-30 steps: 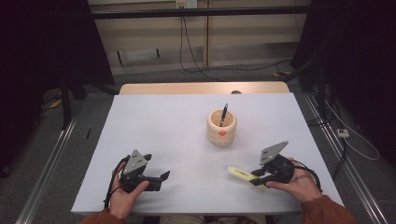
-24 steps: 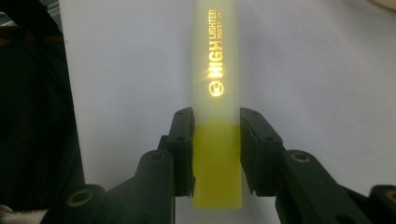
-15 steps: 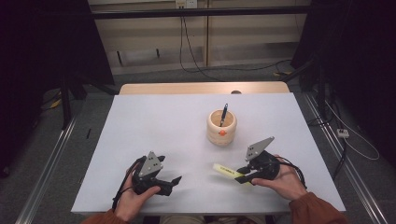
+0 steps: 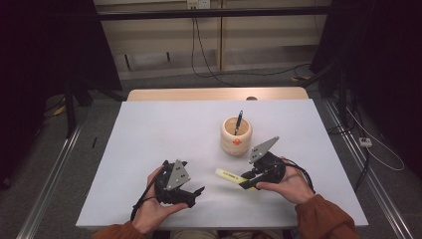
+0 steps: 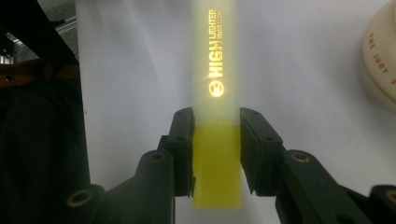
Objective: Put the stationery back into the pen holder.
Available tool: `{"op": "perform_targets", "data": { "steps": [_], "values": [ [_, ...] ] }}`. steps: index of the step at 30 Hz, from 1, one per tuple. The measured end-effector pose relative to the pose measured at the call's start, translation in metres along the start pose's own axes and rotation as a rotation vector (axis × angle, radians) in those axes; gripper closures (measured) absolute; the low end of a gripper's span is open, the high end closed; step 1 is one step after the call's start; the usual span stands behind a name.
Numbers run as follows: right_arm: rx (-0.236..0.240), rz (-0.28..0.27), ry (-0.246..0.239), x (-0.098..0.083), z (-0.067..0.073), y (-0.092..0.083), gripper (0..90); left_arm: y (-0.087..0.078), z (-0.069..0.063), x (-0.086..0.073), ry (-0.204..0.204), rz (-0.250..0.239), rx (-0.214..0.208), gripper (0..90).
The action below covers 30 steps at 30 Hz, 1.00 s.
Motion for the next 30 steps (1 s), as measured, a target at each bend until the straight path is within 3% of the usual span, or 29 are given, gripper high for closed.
{"op": "perform_targets", "data": {
  "steps": [2,6,11,15,18,20,24,27,30],
  "values": [
    [0.001,0.006,-0.004,0.003,-0.001,0.002,67.5,0.002,-0.001,0.003,0.064,0.008,0.03,10.8],
    [0.01,0.023,-0.013,0.007,-0.001,0.008,67.4,0.004,0.001,0.009,0.133,0.014,0.07,11.6],
    [0.007,0.034,-0.014,0.015,-0.002,0.011,67.5,0.009,0.005,0.018,0.258,0.03,0.131,14.6],
    [0.007,0.049,-0.021,0.019,-0.003,0.015,67.5,0.015,0.003,0.022,0.325,0.051,0.166,16.8],
    [0.012,0.063,-0.008,0.022,-0.002,0.017,67.4,0.022,-0.002,0.022,0.381,0.071,0.167,20.8],
    [0.013,0.067,-0.004,0.023,-0.003,0.019,67.5,0.025,-0.004,0.021,0.439,0.104,0.181,20.8],
    [0.014,0.072,0.008,0.026,-0.004,0.021,67.4,0.032,-0.009,0.022,0.531,0.114,0.207,25.0],
    [0.011,0.068,0.011,0.03,-0.005,0.022,67.5,0.035,-0.009,0.023,0.631,0.127,0.247,28.4],
    [0.01,0.063,0.02,0.033,-0.005,0.023,67.5,0.038,-0.009,0.023,0.654,0.125,0.254,33.1]
  ]
}}
Point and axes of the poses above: each handheld gripper's, and its own axes: y roughly forward along the jaws, x roughly out of its top, z roughly to its left, the point moved 10 cm from there along y, roughly forward along the jaws, and after that the axes turned 5 degrees about -x, right-handed, at the moved point
